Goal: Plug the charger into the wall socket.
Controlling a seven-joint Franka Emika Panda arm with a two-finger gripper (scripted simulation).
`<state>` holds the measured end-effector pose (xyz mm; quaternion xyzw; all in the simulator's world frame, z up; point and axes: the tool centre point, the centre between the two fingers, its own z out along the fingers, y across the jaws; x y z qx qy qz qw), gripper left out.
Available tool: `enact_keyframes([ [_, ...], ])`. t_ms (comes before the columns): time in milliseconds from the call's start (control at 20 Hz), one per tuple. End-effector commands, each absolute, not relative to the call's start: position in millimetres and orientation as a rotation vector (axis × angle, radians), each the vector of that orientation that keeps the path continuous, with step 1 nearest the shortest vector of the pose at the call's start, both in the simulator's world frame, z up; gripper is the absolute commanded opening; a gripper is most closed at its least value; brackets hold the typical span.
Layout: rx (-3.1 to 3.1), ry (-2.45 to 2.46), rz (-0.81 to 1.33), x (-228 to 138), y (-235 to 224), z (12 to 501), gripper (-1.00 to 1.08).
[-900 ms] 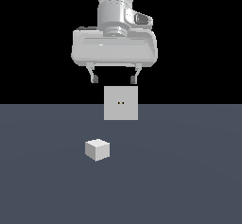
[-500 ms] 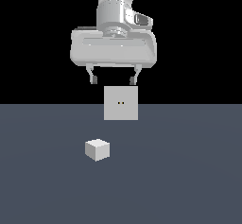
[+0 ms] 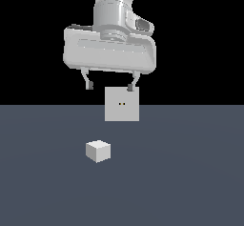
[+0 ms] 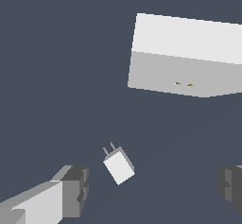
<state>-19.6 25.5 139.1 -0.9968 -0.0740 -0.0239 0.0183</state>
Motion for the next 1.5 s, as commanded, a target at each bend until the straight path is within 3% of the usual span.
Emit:
enact_keyframes([
  [0, -3.083, -0.303, -0.108, -24.2, 27.9, 133.3, 1.0],
  [1450, -2.823, -1.011, -0.441, -64.7, 44.5, 69.7, 1.0],
])
